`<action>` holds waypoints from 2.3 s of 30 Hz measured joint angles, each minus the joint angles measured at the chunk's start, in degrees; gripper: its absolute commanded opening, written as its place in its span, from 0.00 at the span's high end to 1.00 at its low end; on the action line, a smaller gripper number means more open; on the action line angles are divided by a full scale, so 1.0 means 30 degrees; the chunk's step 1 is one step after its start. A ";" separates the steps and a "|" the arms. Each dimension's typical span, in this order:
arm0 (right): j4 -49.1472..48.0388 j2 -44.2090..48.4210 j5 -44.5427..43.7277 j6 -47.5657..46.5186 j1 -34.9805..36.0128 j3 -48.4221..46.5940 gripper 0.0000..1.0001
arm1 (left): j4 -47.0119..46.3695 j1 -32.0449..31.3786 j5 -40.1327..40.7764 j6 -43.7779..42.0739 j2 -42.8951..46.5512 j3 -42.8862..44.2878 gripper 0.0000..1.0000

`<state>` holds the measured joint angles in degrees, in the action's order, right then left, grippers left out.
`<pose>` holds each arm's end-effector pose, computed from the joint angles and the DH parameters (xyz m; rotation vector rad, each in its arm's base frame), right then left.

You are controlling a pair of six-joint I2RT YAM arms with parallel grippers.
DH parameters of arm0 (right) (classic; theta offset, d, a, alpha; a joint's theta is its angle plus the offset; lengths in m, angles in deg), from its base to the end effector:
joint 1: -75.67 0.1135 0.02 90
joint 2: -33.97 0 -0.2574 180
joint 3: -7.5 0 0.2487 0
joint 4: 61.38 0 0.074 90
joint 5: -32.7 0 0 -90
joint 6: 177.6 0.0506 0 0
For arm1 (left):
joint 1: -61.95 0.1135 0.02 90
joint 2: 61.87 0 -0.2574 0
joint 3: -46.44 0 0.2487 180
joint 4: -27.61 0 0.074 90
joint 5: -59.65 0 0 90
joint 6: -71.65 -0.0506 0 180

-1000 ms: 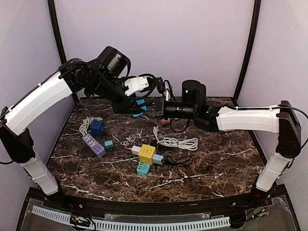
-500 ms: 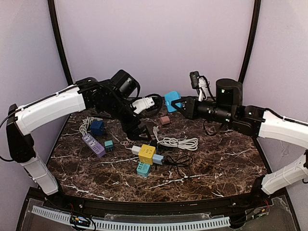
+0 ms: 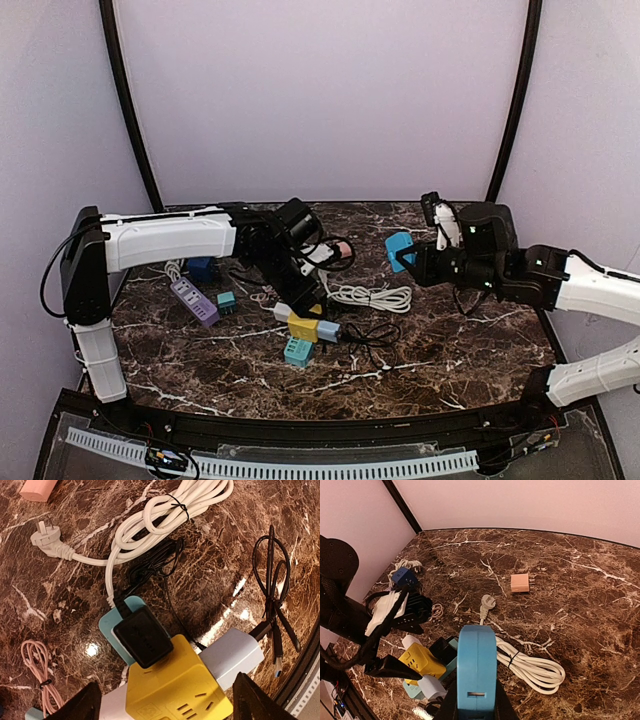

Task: Insert the plug
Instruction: Adjust the socket at the center of the board.

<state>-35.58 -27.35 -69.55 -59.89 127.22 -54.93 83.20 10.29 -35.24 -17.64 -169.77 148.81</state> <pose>0.1684 0.1948 0.2926 -0.2856 2.0359 0.6689 0.2489 -0.3217 0.2255 1.1867 2.4219 -0.4098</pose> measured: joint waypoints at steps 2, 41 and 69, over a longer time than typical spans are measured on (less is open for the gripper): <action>0.0058 0.0168 -0.0153 0.0000 0.0000 0.0029 1.00 | -0.0153 -0.0015 0.0022 0.0175 0.0007 -0.0044 0.28; 0.0408 -0.1865 0.0284 -0.2040 0.0000 -0.1486 1.00 | 0.1749 0.0546 -0.1559 -0.9180 -0.1005 0.3548 0.05; 0.0175 -0.3490 0.1290 -0.1494 0.0095 -0.2142 1.00 | -0.0641 -0.0051 -0.1311 -0.5574 0.3126 -0.7664 0.01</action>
<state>-35.05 -37.82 -65.69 -64.37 127.50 -61.35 81.28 10.14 -39.17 -34.36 -160.39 125.81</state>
